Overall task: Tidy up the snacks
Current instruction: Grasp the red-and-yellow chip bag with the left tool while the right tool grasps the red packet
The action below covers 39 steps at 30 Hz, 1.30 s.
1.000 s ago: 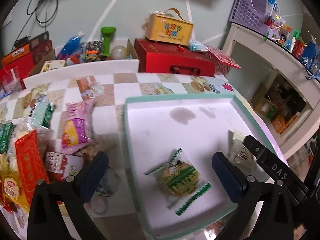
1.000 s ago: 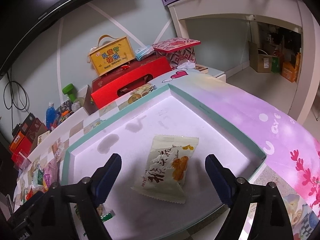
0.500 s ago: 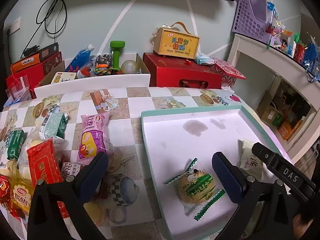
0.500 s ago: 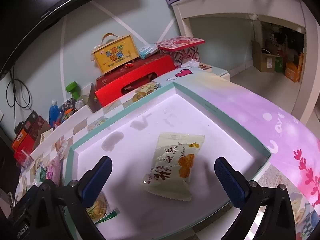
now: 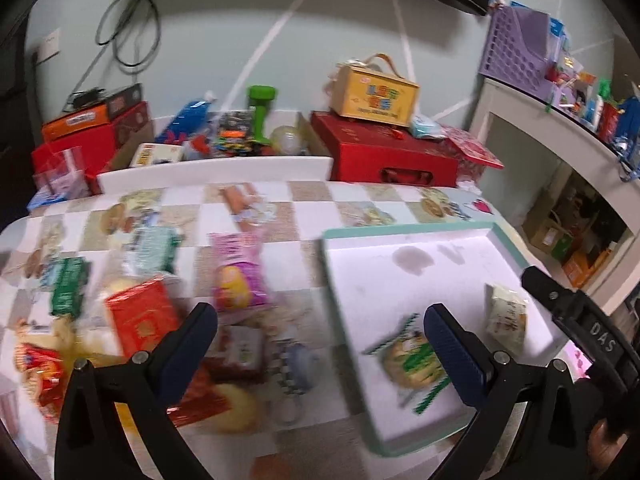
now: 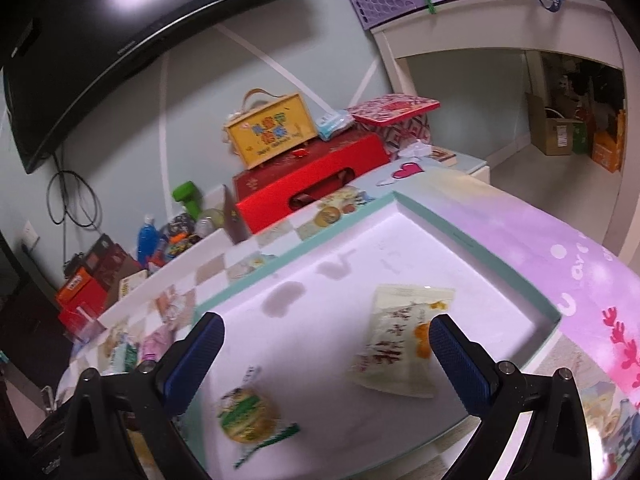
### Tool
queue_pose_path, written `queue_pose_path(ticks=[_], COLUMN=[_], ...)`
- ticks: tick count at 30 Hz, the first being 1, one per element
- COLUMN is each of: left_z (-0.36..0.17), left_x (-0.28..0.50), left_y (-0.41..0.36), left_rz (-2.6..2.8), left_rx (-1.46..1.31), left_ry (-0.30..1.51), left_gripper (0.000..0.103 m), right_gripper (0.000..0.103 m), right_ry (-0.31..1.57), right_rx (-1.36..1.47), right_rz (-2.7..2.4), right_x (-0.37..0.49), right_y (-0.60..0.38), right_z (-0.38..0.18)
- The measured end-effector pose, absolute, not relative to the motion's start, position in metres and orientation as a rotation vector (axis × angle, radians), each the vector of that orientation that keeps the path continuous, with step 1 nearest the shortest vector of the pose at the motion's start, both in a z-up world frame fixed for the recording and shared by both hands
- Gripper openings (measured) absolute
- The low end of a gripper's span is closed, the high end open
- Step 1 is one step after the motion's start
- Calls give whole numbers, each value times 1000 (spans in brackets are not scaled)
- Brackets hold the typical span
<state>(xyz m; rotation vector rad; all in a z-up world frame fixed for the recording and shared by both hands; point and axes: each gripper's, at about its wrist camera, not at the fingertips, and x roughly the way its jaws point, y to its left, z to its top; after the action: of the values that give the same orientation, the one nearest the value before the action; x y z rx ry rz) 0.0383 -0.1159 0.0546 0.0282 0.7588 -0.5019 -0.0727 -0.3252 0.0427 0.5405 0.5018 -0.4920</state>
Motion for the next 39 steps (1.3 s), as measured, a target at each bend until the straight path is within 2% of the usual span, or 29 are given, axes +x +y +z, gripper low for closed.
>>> queue_pose_path(ticks=[16,32,36,39], left_z=[68,25,10,-1], left_x=[60,60,65,68], left_y=[21,101,106,110], left_rz=[-253,-116,-117,-112], left_rx=[-153,-262,-284,-302], left_ry=[792,906,953,986], left_gripper=[103,102,91,90], right_gripper=[103,101,95,91], right_ry=[465,651,704,736], right_rx=[472,241,208,188], right_rz=[-271,4,20,23], right_x=[-37,27,38,45], right_y=[-247,-114,-100,-93], right_z=[66,36,21,12])
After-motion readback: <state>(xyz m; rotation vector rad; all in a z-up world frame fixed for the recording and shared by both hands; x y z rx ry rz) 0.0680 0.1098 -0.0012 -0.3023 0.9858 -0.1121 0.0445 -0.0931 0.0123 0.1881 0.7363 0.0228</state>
